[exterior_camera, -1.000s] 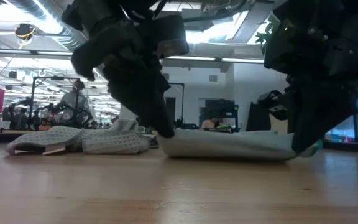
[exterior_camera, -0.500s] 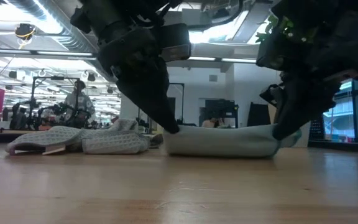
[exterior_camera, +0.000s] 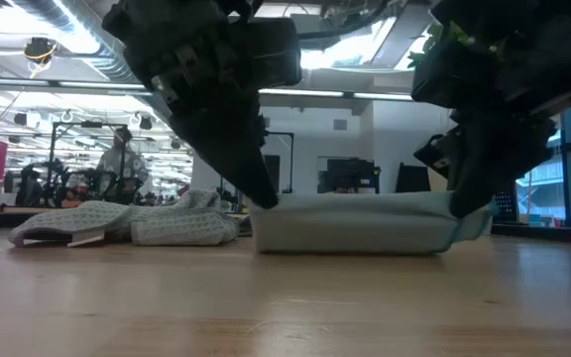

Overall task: Roll microfiber towels into tight, uniform cylinder then place into a basket
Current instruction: Roll the blue towel

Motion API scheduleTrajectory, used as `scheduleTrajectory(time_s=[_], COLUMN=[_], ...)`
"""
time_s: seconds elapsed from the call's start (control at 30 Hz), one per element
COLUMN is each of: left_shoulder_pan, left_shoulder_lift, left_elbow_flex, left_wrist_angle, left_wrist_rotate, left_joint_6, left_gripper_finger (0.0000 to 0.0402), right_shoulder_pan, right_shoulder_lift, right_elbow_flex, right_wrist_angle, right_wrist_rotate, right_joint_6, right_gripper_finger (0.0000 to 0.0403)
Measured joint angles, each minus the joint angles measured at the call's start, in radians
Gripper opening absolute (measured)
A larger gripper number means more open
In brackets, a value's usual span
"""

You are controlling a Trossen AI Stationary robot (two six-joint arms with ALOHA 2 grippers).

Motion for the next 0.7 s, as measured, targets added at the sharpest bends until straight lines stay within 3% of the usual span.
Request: scheduleTrajectory(time_s=[0.23,0.7], left_shoulder_pan=[0.015,0.019], left_shoulder_lift=[0.0,0.0], left_elbow_flex=[0.0,0.0], left_wrist_angle=[-0.009,-0.008], left_wrist_rotate=[-0.019,-0.013], left_joint_6=[0.0,0.0], left_gripper_finger=[0.0,0.0], right_shoulder_pan=[-0.026,-0.123], right_shoulder_lift=[0.0,0.017], right_elbow_flex=[-0.001,-0.001], right_wrist_angle=[0.023,0.032], right_wrist_rotate=[0.118,0.153], right_joint_6=[0.025,0.031], right_gripper_finger=[0.0015,0.0015])
